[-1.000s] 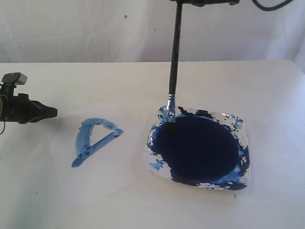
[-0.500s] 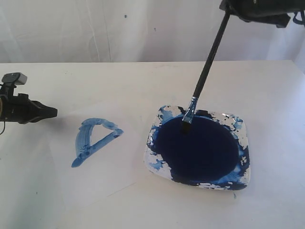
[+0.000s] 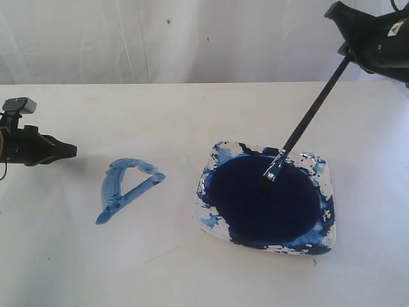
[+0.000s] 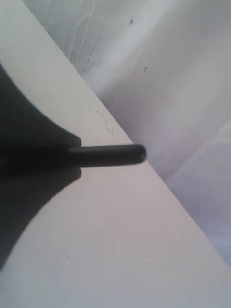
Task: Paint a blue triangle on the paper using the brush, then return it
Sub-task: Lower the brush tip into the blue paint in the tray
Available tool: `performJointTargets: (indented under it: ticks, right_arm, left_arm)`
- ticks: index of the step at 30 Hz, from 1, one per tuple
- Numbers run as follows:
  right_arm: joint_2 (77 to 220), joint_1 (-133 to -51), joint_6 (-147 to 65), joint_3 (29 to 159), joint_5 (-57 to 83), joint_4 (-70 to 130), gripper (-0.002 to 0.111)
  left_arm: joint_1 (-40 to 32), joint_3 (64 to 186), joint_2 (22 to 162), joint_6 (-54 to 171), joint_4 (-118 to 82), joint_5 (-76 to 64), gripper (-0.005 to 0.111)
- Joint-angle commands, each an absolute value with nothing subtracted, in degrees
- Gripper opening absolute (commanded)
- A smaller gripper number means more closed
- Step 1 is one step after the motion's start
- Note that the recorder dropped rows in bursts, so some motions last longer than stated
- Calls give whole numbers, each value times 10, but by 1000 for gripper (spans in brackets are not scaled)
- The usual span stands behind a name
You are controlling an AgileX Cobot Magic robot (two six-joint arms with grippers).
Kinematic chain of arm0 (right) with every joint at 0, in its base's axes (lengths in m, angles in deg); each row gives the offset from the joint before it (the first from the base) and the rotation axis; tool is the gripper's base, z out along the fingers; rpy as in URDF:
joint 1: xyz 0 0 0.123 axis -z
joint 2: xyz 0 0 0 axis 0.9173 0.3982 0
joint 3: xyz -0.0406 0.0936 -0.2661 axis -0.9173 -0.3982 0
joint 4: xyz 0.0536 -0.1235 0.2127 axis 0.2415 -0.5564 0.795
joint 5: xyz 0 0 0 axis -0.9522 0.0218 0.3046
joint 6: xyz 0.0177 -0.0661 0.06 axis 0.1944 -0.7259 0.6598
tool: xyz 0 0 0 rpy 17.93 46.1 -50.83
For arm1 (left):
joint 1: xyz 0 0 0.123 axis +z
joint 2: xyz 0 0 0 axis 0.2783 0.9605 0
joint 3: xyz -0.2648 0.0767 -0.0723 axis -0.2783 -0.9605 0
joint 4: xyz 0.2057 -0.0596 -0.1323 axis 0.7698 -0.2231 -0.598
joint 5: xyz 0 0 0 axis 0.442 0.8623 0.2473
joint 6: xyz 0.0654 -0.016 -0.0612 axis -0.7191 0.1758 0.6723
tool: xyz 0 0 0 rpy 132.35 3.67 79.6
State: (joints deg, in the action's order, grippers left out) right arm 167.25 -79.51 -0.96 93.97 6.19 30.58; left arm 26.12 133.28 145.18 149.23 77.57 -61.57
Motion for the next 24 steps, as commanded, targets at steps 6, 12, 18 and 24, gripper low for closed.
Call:
performJointTargets:
  ticks: [6,12,18,24]
  right_arm:
    - [1667,-757,20,875,81,305,0]
    - [1668,-757,35,854,85,305,0]
    - [1679,-757,40,843,108,305,0]
    - [1708,-757,53,830,157,307,0]
  left_arm:
    - [263,1330,1450,1536,773,-632,0]
    - [263,1330,1439,1518,765,-670,0]
    - [263,1330,1390,1510,767,-675,0]
    - [263,1330,1317,1508,772,-675,0]
